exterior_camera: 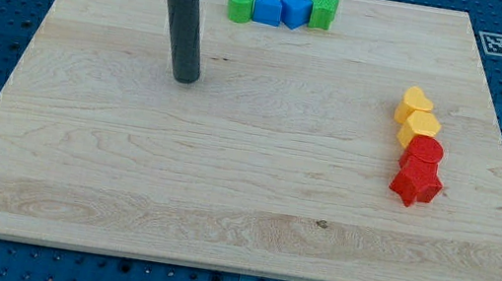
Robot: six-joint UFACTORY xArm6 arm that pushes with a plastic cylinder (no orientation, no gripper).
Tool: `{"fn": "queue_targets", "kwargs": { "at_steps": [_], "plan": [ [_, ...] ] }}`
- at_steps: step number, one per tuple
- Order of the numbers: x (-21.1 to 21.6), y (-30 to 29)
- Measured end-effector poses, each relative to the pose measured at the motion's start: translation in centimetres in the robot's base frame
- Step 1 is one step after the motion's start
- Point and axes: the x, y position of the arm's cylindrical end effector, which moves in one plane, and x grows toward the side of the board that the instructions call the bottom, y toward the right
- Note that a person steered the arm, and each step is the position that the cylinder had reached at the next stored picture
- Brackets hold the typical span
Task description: Point at bottom right
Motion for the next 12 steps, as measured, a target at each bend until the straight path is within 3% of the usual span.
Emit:
{"fn": "queue_targets", "kwargs": {
  "at_steps": [3,6,8,12],
  "plan": [
    [8.2,0.6],
    [16.6,7.4],
    [17.2,17.3],
    [17.4,25.4]
  ]
}}
